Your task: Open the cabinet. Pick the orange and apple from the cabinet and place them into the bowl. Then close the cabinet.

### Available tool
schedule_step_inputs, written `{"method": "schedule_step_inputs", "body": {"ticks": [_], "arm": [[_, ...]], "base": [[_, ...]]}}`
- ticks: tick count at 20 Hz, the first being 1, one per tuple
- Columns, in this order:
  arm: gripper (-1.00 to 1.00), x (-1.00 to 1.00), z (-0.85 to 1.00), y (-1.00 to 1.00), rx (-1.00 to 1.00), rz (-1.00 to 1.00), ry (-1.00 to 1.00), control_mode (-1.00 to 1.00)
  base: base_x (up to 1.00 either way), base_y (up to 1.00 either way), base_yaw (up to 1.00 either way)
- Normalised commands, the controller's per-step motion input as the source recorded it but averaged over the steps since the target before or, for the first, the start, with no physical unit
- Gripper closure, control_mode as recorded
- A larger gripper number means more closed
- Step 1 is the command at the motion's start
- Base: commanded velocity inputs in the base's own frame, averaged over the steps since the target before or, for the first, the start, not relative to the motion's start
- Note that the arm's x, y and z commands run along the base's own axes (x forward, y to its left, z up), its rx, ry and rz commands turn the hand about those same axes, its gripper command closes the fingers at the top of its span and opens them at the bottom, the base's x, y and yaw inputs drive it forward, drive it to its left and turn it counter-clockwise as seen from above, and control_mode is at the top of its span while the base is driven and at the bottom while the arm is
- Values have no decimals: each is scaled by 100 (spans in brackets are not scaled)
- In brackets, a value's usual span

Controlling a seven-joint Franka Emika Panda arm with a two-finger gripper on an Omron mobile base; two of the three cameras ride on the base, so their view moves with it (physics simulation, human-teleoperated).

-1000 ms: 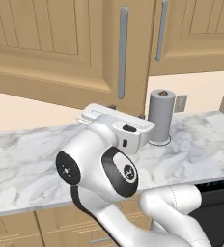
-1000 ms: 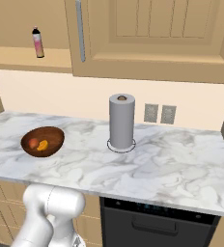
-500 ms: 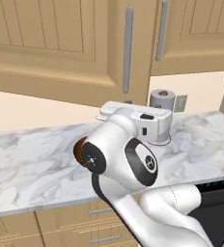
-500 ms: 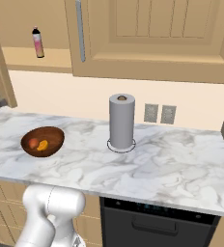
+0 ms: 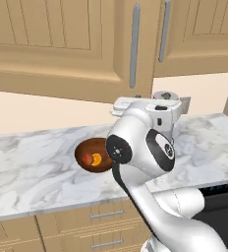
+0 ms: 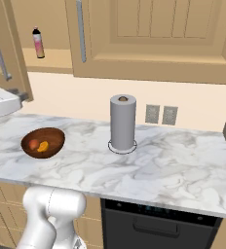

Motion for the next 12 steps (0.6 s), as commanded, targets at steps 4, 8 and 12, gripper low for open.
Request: {"method": "schedule_step_inputs", "body": {"ticks": [4,8,12], "arm": [[-100,59,0,-22,0,16,0,-100],[-100,55,0,-23,0,18,0,-100],[-100,55,0,-19,0,19,1,-100]], "base": [[0,0,0],[0,0,0],[0,0,0]]}}
